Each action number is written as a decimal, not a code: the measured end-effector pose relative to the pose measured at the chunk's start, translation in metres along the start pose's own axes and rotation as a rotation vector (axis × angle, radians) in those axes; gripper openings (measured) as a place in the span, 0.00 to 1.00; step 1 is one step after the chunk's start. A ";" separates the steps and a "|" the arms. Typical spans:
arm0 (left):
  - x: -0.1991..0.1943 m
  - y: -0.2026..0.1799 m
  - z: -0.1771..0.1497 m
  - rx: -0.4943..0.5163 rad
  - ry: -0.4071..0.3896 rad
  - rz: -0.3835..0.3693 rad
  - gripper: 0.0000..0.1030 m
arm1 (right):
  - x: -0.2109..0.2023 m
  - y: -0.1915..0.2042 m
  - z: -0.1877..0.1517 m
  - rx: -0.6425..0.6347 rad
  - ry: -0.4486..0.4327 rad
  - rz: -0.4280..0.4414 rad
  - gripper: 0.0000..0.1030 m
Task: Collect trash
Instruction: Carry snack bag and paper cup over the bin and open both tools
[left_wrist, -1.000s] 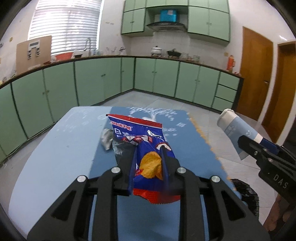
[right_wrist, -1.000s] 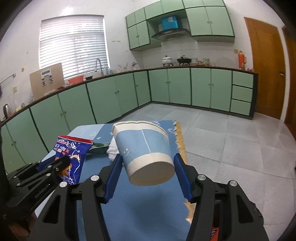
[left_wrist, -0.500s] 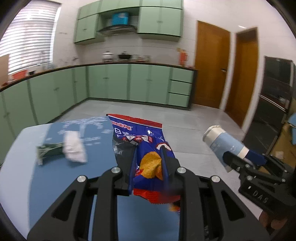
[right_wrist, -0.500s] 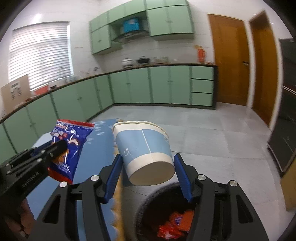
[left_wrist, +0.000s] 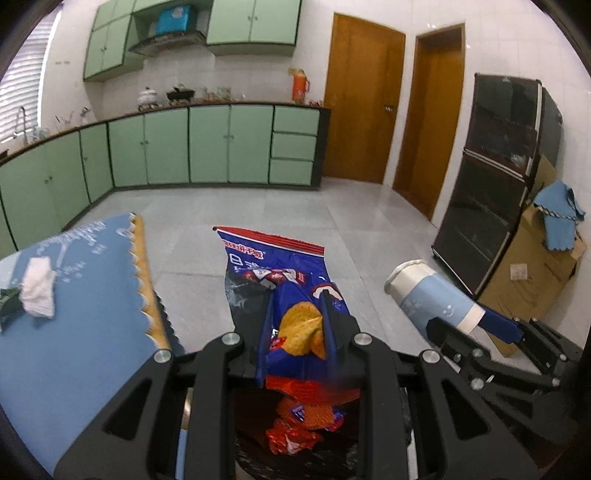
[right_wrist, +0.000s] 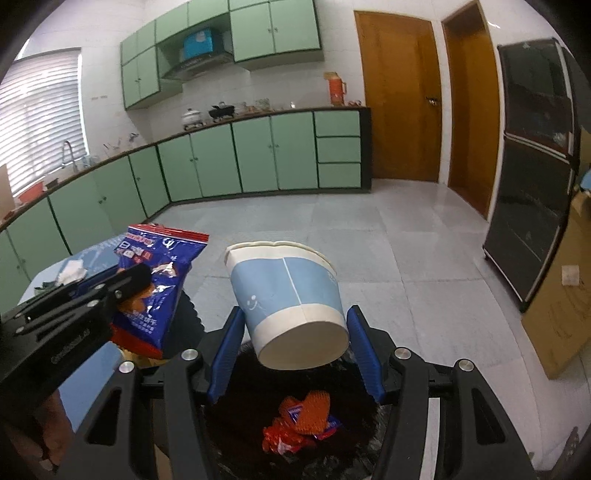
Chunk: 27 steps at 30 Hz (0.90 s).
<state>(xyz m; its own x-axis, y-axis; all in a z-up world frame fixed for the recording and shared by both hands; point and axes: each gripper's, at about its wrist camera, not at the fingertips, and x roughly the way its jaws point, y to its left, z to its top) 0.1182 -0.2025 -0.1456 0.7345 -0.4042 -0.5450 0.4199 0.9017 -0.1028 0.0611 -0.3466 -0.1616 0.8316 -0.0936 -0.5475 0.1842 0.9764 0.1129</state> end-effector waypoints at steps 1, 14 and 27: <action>0.003 -0.001 -0.003 0.001 0.013 -0.004 0.23 | 0.003 -0.003 -0.004 0.001 0.013 -0.006 0.55; 0.020 -0.009 -0.016 0.030 0.093 -0.027 0.44 | 0.035 -0.020 -0.035 0.004 0.122 -0.041 0.59; -0.028 0.029 0.012 -0.027 -0.039 0.065 0.52 | 0.009 0.001 0.006 0.008 0.047 0.024 0.79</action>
<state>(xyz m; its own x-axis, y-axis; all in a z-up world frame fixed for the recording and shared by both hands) 0.1159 -0.1667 -0.1230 0.7802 -0.3502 -0.5183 0.3567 0.9298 -0.0912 0.0721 -0.3474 -0.1619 0.8106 -0.0605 -0.5824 0.1686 0.9767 0.1331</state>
